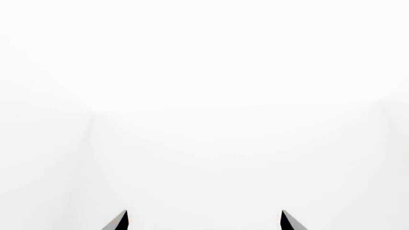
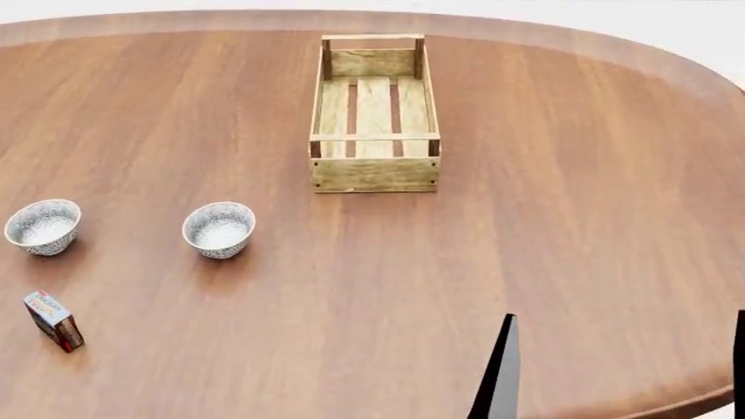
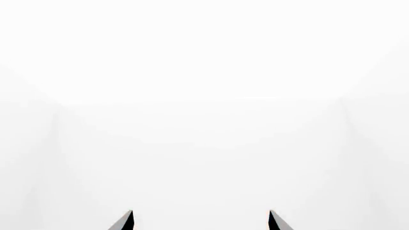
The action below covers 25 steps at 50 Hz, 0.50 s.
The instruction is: Stack the right bowl on the left bowl and place them in the tray.
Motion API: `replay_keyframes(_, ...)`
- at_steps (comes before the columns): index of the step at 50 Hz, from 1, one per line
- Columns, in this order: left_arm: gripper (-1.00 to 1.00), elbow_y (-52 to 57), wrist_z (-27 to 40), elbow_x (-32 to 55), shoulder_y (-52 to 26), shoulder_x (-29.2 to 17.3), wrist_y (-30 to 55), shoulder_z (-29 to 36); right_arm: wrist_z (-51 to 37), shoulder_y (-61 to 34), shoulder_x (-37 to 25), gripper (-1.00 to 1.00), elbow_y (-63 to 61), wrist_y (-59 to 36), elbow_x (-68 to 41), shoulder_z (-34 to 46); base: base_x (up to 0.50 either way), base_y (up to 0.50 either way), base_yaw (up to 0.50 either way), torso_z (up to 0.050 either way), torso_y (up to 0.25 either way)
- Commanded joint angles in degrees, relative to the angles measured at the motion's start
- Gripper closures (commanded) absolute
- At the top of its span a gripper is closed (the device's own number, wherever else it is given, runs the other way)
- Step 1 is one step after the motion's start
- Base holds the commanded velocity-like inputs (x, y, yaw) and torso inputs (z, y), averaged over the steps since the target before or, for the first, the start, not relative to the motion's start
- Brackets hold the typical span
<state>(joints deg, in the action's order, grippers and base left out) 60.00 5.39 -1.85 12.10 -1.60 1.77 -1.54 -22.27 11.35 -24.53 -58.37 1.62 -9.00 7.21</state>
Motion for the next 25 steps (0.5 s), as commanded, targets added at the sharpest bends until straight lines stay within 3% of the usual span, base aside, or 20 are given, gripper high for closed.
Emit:
replay_keyframes(1, -1.00, -0.01, -1.81, -0.73, -0.03, 1.25, -0.81, -1.75, 0.51, -0.88, 0.68, -1.00, -0.75, -2.45, 0.93, -0.57, 0.00, 0.00, 0.00, 0.000, 0.000)
replay_keyframes(8, -1.00, -0.01, -1.96, -1.02, 0.07, 1.27, -0.88, -1.44, -0.68, -1.58, -0.13, -1.00, -1.02, -4.08, -0.01, -0.46, 0.06, 0.00, 0.00, 0.000, 0.000)
replay_keyframes(25, -1.00, -0.01, -1.86, -0.86, 0.33, 1.23, -0.87, -1.65, -3.15, -2.08, -1.73, -1.00, -1.04, -5.26, -0.22, 0.27, 0.50, 0.00, 0.00, 0.000, 0.000)
